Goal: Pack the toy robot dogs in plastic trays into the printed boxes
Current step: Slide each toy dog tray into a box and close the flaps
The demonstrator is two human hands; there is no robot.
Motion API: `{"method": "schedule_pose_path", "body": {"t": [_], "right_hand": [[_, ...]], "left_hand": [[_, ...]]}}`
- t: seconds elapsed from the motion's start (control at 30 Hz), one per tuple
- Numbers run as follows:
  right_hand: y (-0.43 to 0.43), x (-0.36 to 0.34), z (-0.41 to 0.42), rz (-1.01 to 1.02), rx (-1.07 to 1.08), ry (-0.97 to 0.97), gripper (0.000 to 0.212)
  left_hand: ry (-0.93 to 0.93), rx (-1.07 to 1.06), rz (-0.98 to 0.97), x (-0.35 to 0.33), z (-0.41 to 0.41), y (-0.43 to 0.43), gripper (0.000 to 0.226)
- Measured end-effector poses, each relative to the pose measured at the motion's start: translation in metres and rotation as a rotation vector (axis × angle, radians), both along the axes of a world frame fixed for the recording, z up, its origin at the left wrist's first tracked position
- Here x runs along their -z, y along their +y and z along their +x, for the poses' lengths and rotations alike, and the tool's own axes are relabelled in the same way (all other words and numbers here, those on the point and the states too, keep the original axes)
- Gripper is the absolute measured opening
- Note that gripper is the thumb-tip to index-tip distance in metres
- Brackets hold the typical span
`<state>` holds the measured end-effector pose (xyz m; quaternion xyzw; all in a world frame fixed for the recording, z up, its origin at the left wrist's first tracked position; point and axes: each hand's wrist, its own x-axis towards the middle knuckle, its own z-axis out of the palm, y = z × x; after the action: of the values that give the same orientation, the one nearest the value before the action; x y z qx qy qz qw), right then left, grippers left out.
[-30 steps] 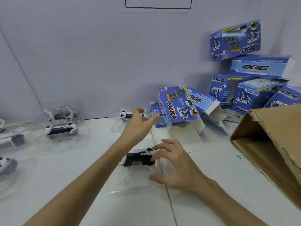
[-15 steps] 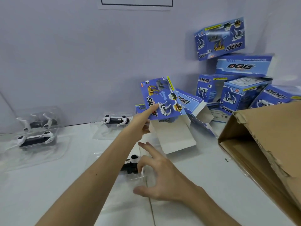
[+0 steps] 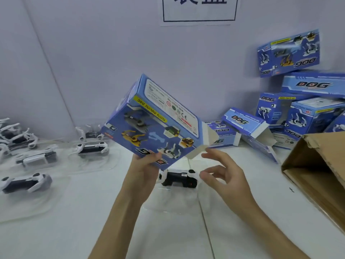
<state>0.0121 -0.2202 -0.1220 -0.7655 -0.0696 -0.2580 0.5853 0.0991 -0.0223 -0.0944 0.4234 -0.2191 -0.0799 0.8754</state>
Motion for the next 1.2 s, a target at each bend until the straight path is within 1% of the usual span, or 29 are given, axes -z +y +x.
{"method": "schedule_pose_path", "body": {"t": [0.03,0.07,0.17,0.23,0.3,0.37,0.4,0.43,0.5,0.53,0.57,0.6,0.63,0.67,0.7,0.77,0.8,0.9,1.0,1.07,1.13,1.2], "right_hand": [[0.004,-0.005,-0.002,0.132,-0.069,0.017,0.057],[0.006,-0.008,-0.004,0.213,-0.115,0.023,0.054],[0.014,-0.014,-0.011,0.193,-0.112,0.013,0.040],[0.019,-0.011,-0.014,0.214,-0.069,-0.018,0.045],[0.025,-0.008,-0.016,0.284,0.003,-0.034,0.045],[0.027,-0.002,-0.015,0.310,0.087,-0.075,0.040],[0.026,0.002,-0.014,0.274,0.145,-0.101,0.038],[0.026,0.005,-0.013,0.219,0.218,-0.132,0.038],[0.021,0.014,-0.010,0.104,0.319,-0.227,0.046],[0.019,0.019,-0.007,0.075,0.348,-0.259,0.050],[0.017,0.021,-0.006,0.062,0.360,-0.265,0.050],[0.017,0.024,-0.006,0.042,0.354,-0.260,0.042],[0.017,0.025,-0.007,0.031,0.300,-0.264,0.031],[0.018,0.025,-0.007,0.011,0.239,-0.279,0.037],[0.020,0.024,-0.008,-0.024,0.182,-0.300,0.051],[0.022,0.021,-0.007,-0.087,0.135,-0.288,0.066],[0.022,0.021,-0.006,-0.112,0.116,-0.265,0.068],[0.021,0.023,-0.005,-0.157,0.050,-0.205,0.065],[0.020,0.025,-0.005,-0.199,0.021,-0.169,0.063],[0.022,0.023,-0.005,-0.302,0.035,-0.168,0.064],[0.023,0.021,-0.005,-0.373,-0.008,-0.175,0.067],[0.019,0.019,-0.004,-0.453,-0.056,-0.072,0.074]], "left_hand": [[-0.016,0.028,0.004,0.004,-0.003,0.001,0.047],[-0.041,0.063,0.005,0.007,-0.004,0.000,0.047],[-0.110,0.184,0.042,0.012,-0.010,-0.005,0.049],[-0.140,0.228,0.135,0.016,-0.014,-0.012,0.044],[-0.097,0.205,0.214,0.018,-0.017,-0.019,0.043],[-0.007,0.156,0.232,0.019,-0.017,-0.022,0.053],[0.032,0.143,0.233,0.019,-0.016,-0.024,0.062],[0.071,0.140,0.234,0.019,-0.015,-0.023,0.075],[0.145,0.186,0.220,0.017,-0.017,-0.024,0.110],[0.159,0.216,0.207,0.016,-0.020,-0.025,0.122],[0.146,0.242,0.196,0.016,-0.023,-0.027,0.127],[0.108,0.272,0.186,0.016,-0.027,-0.028,0.129],[0.054,0.296,0.183,0.016,-0.032,-0.030,0.129],[0.009,0.301,0.181,0.015,-0.037,-0.031,0.130],[-0.004,0.287,0.182,0.014,-0.040,-0.032,0.132],[0.013,0.246,0.189,0.010,-0.043,-0.032,0.137],[0.017,0.229,0.192,0.009,-0.044,-0.033,0.136],[-0.007,0.171,0.174,0.010,-0.043,-0.032,0.118],[-0.057,0.115,0.164,0.015,-0.040,-0.032,0.089],[-0.002,0.078,0.080,0.015,-0.036,-0.030,0.082],[0.055,0.063,-0.066,0.013,-0.029,-0.022,0.072],[0.079,0.038,-0.179,0.009,-0.021,-0.011,0.060]]}}
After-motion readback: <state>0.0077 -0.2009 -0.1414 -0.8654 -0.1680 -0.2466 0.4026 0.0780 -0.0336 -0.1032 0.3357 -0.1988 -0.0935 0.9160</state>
